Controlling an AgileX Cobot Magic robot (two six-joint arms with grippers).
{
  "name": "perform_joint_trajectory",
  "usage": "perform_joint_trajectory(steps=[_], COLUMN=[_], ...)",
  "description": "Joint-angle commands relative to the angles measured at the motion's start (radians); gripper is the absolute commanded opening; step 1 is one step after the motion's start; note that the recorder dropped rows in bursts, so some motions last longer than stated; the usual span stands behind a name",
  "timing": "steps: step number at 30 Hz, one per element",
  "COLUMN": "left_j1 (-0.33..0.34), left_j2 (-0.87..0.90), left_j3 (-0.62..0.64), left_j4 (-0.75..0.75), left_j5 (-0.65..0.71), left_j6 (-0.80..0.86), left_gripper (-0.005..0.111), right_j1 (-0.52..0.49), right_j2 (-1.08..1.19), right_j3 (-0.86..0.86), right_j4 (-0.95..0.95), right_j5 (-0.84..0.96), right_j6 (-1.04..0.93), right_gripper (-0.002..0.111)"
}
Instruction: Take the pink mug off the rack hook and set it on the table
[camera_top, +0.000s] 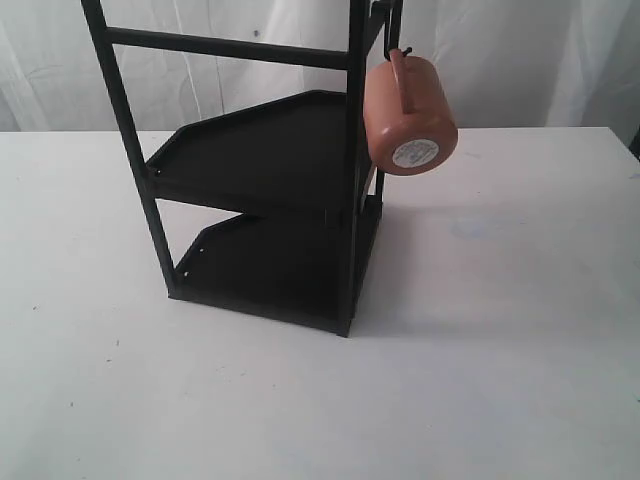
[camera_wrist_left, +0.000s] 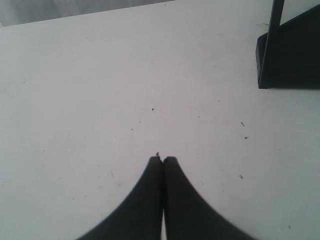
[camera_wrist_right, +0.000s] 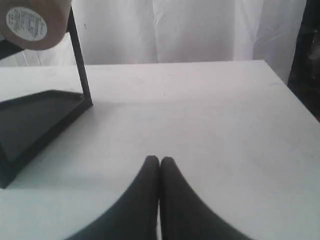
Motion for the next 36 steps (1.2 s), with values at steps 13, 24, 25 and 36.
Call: perform_joint_trajectory(steps=[13, 24, 25, 36], left_j1=[0.003, 0.003, 0.003, 0.003], left_j2=[0.0, 0.0, 0.0, 0.0], left_j3=[0.004, 0.004, 0.004, 0.004], left_j4=[-0.004, -0.004, -0.004, -0.004], left_j5=[-0.003, -0.003, -0.003, -0.003], left_j6=[0.0, 0.0, 0.0, 0.0], left_gripper=[0.0, 0.0, 0.0, 0.0], right_j1=[0.003, 0.06, 0.076, 0.25], right_j2=[-0.003, 0.032, 0.058, 0.478], right_j3=[0.002, -0.286, -0.333, -0.632], right_j4=[0.2, -0.433, -0.51, -0.637], right_j5=[-0.559, -0.363, -0.334, 0.011], right_j6=[0.4, 0.823, 0.853, 0.673], right_gripper=[0.0, 0.0, 0.0, 0.0])
